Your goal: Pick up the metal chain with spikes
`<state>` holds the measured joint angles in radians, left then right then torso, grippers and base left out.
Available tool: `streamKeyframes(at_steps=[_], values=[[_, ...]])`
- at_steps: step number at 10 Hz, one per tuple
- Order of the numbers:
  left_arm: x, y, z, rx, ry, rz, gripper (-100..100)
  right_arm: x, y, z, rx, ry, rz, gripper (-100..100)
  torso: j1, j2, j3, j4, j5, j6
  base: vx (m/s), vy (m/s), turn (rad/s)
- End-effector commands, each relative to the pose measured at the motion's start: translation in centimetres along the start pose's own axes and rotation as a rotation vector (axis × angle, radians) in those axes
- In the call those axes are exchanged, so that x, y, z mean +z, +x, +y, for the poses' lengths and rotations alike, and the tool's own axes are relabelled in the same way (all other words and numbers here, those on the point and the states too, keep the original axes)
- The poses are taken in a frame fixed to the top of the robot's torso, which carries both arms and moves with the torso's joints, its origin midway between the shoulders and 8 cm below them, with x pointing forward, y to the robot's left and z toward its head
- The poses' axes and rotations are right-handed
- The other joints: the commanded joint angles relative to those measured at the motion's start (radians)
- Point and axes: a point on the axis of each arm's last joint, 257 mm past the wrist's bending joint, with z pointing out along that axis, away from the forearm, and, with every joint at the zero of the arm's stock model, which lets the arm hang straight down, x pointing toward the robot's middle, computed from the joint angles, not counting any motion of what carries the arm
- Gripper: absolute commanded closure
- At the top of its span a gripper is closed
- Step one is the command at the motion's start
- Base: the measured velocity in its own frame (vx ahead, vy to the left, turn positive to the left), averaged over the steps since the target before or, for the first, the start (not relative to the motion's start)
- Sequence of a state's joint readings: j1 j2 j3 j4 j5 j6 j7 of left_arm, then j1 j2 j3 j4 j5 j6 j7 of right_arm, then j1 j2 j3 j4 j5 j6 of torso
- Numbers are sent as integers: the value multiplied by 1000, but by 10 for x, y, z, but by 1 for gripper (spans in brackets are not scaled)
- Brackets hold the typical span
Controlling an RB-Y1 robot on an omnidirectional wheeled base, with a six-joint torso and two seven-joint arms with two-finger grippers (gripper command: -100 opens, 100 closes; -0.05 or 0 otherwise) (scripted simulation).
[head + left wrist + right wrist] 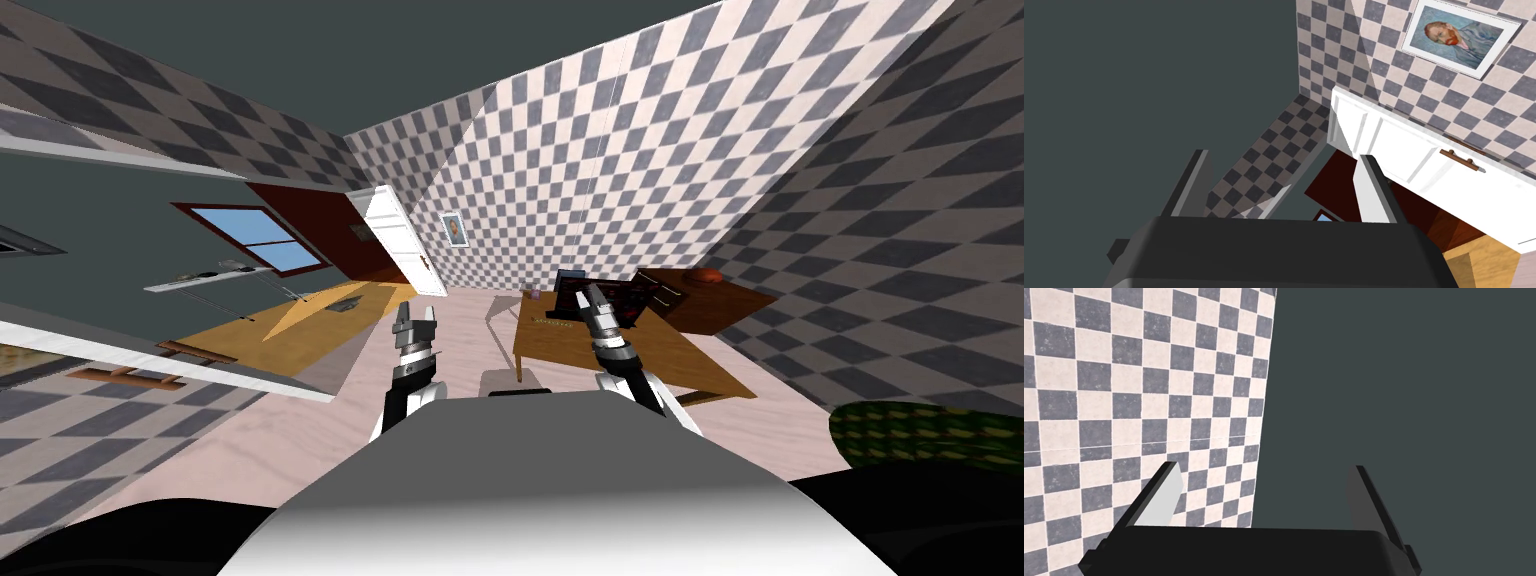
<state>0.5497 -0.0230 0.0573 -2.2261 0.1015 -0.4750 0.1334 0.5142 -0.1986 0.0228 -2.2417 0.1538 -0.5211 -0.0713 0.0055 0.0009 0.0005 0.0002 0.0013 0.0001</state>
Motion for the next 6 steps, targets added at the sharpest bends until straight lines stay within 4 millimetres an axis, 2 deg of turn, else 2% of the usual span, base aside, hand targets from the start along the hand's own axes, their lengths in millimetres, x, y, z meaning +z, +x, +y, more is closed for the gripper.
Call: streamKeyframes(at_steps=[1, 2, 3, 4, 5, 6], values=[[0, 0, 0, 0, 0, 0, 0, -15, 12, -27, -57, 73, 63, -100, 0, 0, 0, 0, 0, 0, -12, 90, 73], [0, 0, 0, 0, 0, 0, 0, -26, 23, -44, -110, 120, 119, -100, 0, 0, 0, 0, 0, 0, -21, 128, 159], [0, 0, 0, 0, 0, 0, 0, -30, 23, -52, -110, 137, 123, -100, 2, 1, 0, 0, 0, 0, -12, 92, 50], [0, 0, 0, 0, 0, 0, 0, -47, 33, -74, -168, 196, 187, -100, 1, 0, 0, 0, 0, 0, -2, 92, 78], [0, 0, 0, 0, 0, 0, 0, -49, 33, -78, -168, 203, 188, -100, 1, 0, 0, 0, 0, 0, 5, 67, 64], [0, 0, 0, 0, 0, 0, 0, -66, 43, -96, -229, 252, 256, -100, -1, -1, 0, 0, 0, 0, -7, 71, 148]])
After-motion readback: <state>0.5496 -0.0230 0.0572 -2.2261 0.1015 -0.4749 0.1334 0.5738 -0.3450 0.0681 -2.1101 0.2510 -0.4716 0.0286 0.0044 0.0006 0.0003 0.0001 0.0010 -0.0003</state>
